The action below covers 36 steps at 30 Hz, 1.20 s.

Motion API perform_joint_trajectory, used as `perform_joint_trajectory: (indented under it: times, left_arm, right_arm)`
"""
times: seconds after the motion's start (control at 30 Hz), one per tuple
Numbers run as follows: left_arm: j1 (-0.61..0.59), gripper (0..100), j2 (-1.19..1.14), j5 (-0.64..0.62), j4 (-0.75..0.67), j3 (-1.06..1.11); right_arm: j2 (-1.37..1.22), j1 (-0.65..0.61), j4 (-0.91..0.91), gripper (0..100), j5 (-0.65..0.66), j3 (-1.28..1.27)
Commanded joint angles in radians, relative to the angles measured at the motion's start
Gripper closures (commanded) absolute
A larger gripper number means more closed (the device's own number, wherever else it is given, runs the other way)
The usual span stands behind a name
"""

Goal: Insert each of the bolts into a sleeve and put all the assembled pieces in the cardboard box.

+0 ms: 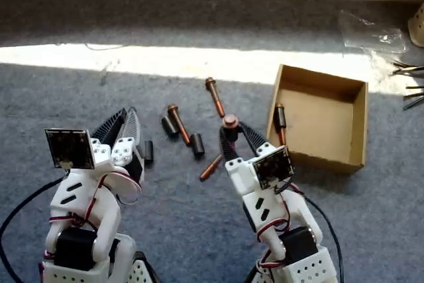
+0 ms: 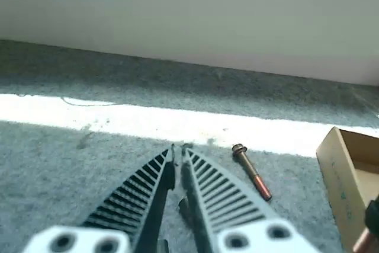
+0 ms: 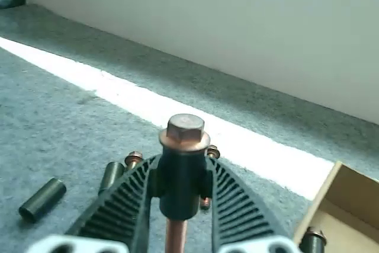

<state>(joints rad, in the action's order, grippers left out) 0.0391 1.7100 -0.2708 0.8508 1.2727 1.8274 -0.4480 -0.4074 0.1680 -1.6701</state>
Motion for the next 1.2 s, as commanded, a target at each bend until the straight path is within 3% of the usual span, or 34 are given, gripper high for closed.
perform_joint_trajectory:
  times: [0.0, 0.23, 0.47, 0.67, 0.97, 1.17]
  left_arm:
    - [-0.038, 96, -0.004, -0.026, -0.002, 0.05]
    - [-0.035, 95, -0.004, -0.02, -0.003, 0.125]
    - [-0.035, 95, -0.004, -0.02, -0.003, 0.159]
    - [-0.035, 95, -0.004, -0.02, 0.002, 0.162]
    - [-0.039, 95, -0.004, -0.02, 0.012, 0.154]
    - [-0.039, 95, 0.076, -0.018, 0.138, 0.122]
  right_arm:
    - [0.01, 0.087, -0.019, 99.4, 0.008, -0.087]
    - [0.005, 0.245, -0.303, 99.4, 0.008, 0.202]
    - [-0.073, 0.277, -0.392, 99.4, 0.009, 0.378]
    - [-0.432, 0.285, -0.395, 99.4, 0.098, 0.57]
    - [-0.944, 0.446, -0.389, 99.0, 0.106, 0.849]
    - [-1.244, 0.487, -0.389, 99.3, 0.107, 1.017]
